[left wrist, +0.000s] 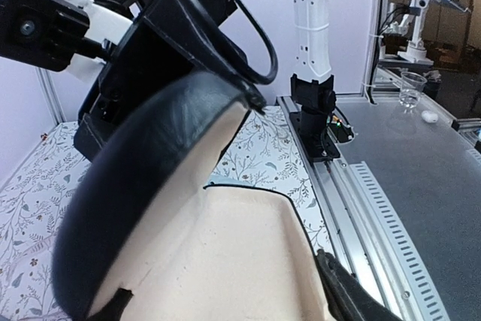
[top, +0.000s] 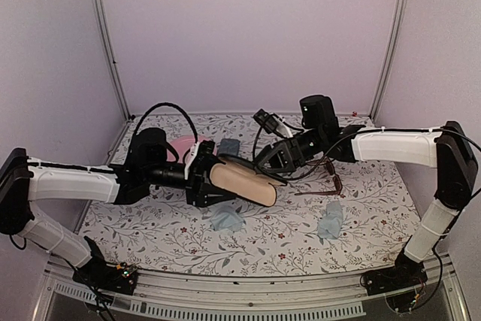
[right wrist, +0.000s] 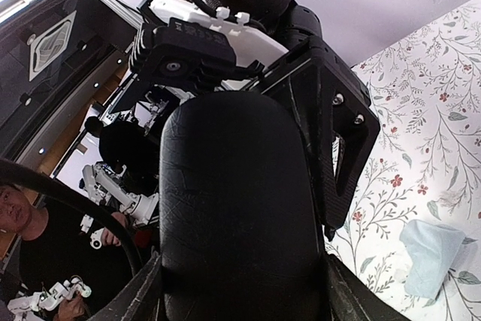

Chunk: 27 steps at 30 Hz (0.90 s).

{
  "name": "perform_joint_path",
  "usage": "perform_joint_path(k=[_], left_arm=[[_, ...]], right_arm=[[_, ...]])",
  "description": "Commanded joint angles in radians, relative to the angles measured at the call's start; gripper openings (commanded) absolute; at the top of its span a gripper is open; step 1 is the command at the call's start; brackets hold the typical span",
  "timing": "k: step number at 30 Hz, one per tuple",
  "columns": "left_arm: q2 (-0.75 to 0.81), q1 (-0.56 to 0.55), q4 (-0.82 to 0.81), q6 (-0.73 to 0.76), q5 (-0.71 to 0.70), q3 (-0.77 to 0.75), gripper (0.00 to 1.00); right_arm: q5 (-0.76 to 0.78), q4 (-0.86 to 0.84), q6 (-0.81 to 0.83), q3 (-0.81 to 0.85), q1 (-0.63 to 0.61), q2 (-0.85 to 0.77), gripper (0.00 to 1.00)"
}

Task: Organize the sunglasses
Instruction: Open the sunglasses case, then pass from the left arm to the right

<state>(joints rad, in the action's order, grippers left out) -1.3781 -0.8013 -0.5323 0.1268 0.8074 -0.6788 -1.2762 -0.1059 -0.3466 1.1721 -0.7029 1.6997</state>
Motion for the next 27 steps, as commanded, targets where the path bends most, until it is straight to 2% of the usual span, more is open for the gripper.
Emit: perform_joint_path(k=[1, 17, 21, 25, 27], left_arm=[[0.079, -0.002, -0.014, 0.017, 0.151, 0.036, 0.00], [0.087, 0.066, -0.121, -0.089, 0.118, 0.139, 0.00], [0.098, 0.100, -0.164, -0.165, 0.001, 0.173, 0.00], [0.131, 0.128, -0.196, -0.208, -0.182, 0.230, 0.00], [0.141, 0.138, -0.226, -0.229, -0.196, 0.260, 0.00]], right_arm=[[0.142, 0.105, -0.031, -0.015, 0.136, 0.017, 0.57], [0.192, 0.258, 0.098, 0.068, 0.168, -0.038, 0.80], [0.264, 0.285, 0.155, 0.049, 0.153, -0.107, 0.85], [0.419, 0.294, 0.228, -0.011, 0.101, -0.185, 0.87], [0.481, 0.297, 0.264, -0.026, 0.062, -0.192, 0.88]])
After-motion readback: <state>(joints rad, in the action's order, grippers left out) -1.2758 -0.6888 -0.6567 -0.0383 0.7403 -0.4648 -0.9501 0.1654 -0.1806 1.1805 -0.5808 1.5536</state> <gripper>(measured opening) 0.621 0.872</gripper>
